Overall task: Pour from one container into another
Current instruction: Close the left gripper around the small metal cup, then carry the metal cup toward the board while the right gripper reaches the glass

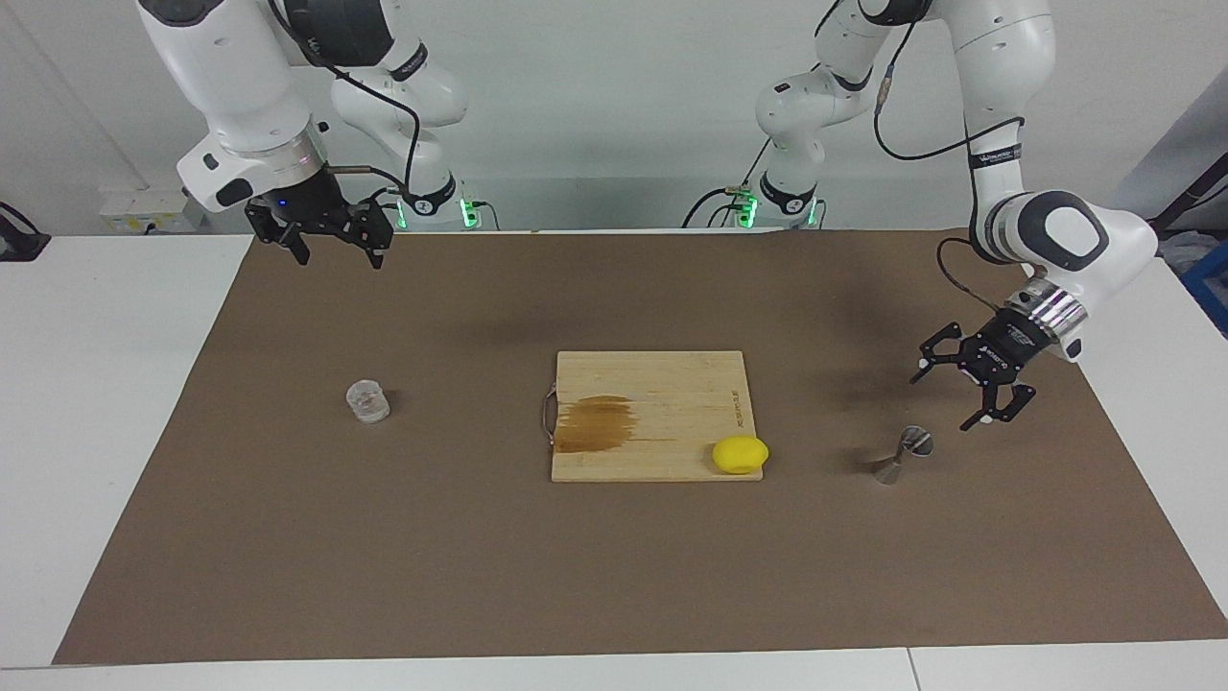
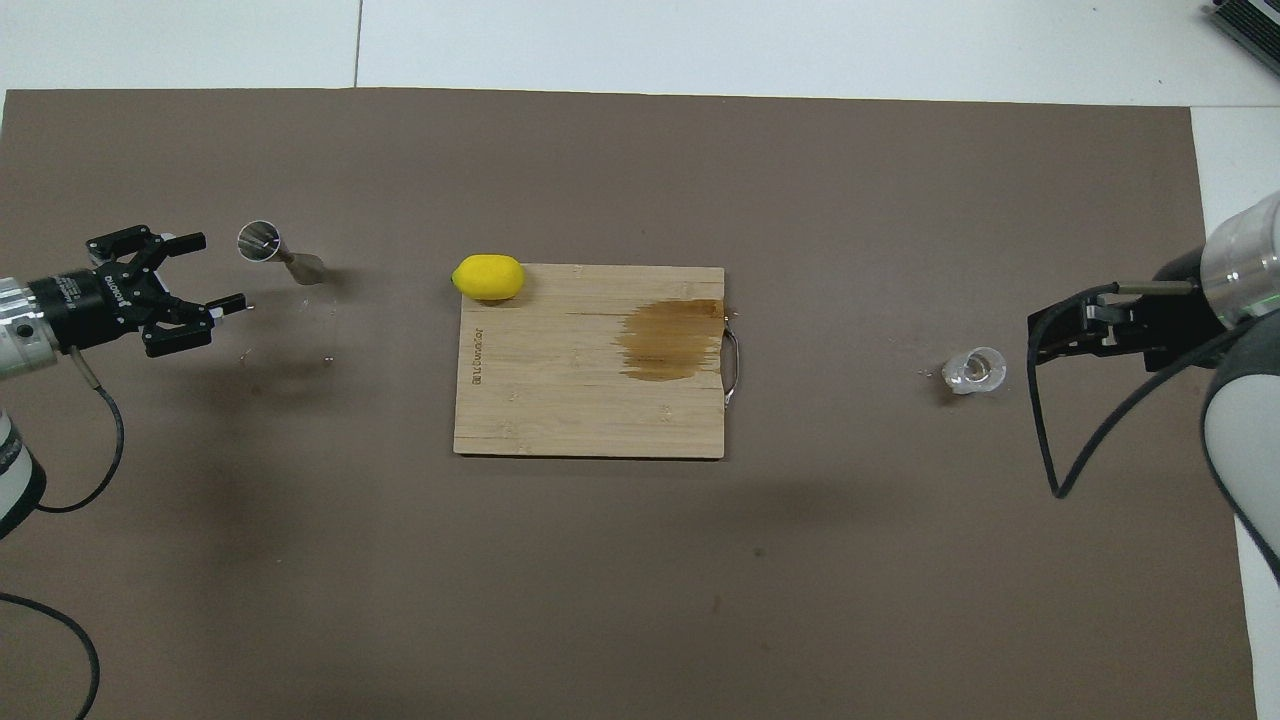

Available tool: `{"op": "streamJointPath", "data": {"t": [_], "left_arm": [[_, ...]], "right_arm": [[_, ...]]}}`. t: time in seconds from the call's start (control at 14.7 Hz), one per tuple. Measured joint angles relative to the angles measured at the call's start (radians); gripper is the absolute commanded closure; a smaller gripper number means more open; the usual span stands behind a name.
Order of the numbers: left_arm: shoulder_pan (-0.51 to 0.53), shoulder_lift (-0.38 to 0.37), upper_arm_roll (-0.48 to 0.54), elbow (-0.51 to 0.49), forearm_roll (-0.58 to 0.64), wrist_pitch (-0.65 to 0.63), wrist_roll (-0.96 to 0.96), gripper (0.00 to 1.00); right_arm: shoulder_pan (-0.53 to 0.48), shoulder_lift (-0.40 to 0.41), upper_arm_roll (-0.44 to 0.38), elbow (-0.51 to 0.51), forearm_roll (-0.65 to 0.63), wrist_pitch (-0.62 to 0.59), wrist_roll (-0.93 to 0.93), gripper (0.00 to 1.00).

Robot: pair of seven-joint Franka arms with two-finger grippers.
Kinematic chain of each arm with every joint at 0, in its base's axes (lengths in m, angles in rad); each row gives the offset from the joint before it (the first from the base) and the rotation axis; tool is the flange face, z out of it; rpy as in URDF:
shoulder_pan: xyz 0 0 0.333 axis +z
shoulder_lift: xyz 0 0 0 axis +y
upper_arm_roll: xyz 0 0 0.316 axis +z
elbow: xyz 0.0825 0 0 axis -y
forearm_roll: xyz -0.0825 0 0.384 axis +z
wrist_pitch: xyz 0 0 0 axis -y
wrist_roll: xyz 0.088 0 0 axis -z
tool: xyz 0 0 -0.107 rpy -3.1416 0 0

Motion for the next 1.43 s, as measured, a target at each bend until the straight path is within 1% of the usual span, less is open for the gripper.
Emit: {"op": "streamJointPath", "data": {"t": [0.48,0.68,0.88,1.02,1.09,1.29,1.43], "left_arm": [[-0.021,0.022,-0.010,0.016,-0.010,0.018,0.062,0.01],[-0.035,0.036,-0.013,0.032,-0.016,0.043,0.063,0.01],[-0.042,0.045,-0.015,0.047,-0.027,0.061,0.063,0.01],[-0.050,0.051,-0.017,0.059,-0.041,0.076,0.063,0.02],[-0.053,0.055,-0.017,0.063,-0.046,0.083,0.063,0.02],[-0.061,0.063,-0.018,0.068,-0.053,0.093,0.064,0.07],[-0.067,0.066,-0.018,0.073,-0.054,0.102,0.064,0.09]], "right_arm": [[0.001,0.000,0.000,0.000,0.000,0.003,0.000,0.03],[-0.002,0.000,0.000,0.000,0.000,0.003,-0.011,0.00],[-0.003,0.000,-0.002,0.000,0.000,0.003,-0.021,0.00],[-0.014,0.000,-0.003,0.000,0.000,0.005,-0.021,0.05],[-0.020,0.000,-0.004,0.000,0.000,0.014,-0.021,0.05],[-0.025,0.001,-0.004,0.000,0.000,0.033,-0.004,0.04],[-0.027,0.007,-0.004,0.000,0.000,0.037,0.056,0.03]]}}
